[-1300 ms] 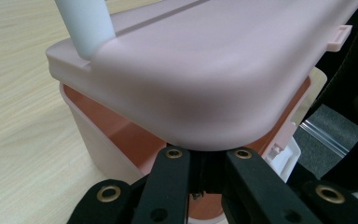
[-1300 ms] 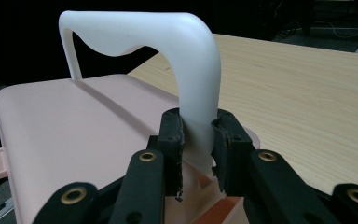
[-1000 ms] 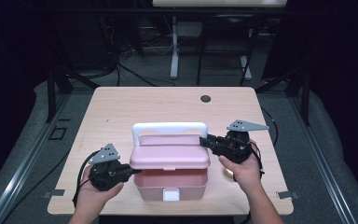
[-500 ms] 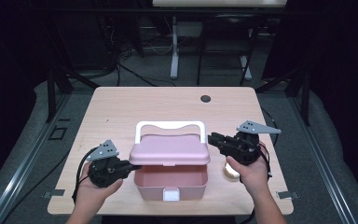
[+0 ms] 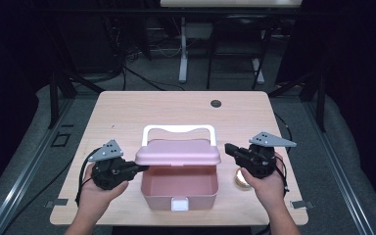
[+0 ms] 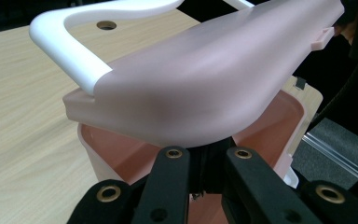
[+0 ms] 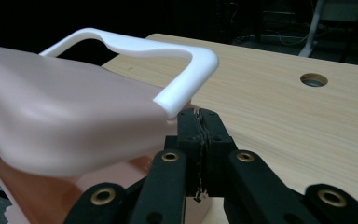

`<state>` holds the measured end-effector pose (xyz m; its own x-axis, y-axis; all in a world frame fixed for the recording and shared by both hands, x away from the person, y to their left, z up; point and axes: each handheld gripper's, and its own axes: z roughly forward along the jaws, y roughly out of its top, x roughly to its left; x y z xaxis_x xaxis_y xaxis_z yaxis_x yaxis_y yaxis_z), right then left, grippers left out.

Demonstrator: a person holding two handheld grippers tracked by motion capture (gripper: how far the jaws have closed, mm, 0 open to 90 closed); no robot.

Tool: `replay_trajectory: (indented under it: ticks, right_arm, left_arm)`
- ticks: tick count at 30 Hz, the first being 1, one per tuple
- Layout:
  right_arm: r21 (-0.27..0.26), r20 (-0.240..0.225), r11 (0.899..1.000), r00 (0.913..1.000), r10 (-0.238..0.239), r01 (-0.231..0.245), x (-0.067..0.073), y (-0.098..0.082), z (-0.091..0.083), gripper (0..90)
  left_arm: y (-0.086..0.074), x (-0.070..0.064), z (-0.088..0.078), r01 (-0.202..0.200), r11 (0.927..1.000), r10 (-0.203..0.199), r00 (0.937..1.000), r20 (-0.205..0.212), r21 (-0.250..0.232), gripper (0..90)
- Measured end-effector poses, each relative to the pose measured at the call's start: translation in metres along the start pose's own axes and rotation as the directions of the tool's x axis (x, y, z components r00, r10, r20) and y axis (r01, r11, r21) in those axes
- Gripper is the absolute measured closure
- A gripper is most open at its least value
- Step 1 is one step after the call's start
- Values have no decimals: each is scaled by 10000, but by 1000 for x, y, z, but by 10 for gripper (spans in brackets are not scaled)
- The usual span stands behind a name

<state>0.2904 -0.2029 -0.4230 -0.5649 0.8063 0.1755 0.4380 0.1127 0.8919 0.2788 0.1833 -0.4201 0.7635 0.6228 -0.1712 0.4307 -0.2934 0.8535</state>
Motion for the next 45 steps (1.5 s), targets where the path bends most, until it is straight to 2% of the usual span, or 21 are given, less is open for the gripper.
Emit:
replay_trajectory:
  ticks: [5, 12, 17, 22, 27, 32, 36, 45]
  right_arm:
    - [278, 109, 9996, 9999, -66, 63, 1, -12, 1, 899]
    - [752, -249, 9970, 9996, -149, 167, 10, -36, 6, 900]
    - [1143, -770, 9923, 9963, -382, 468, 20, -49, 13, 900]
    - [1221, -1146, 9894, 9913, -647, 787, 30, -57, 18, 900]
    - [1396, -1437, 9865, 9874, -658, 860, 36, -67, 23, 900]
    - [1518, -1642, 9816, 9823, -906, 1159, 43, -72, 28, 900]
    - [1535, -1801, 9811, 9796, -895, 1178, 47, -73, 29, 900]
    - [1638, -1812, 9795, 9796, -867, 1169, 49, -76, 33, 900]
  left_arm:
    - [4, 3, 0, 35, 9999, -35, 10000, 30, -127, 900]
    - [6, 4, 0, 14, 9997, -14, 10000, -14, -252, 900]
    - [9, 4, 1, 3, 9997, -5, 10000, -83, -244, 900]
    - [14, 6, 1, 54, 9995, -57, 9999, -101, -321, 900]
    - [18, 11, 1, 78, 9990, -78, 10000, 1, -442, 900]
    - [22, 13, 2, 93, 9987, -94, 10000, -25, -493, 900]
    - [24, 14, 2, 31, 9992, -34, 10000, -73, -394, 900]
    - [27, 17, 3, 118, 9991, -124, 9998, -144, -404, 900]
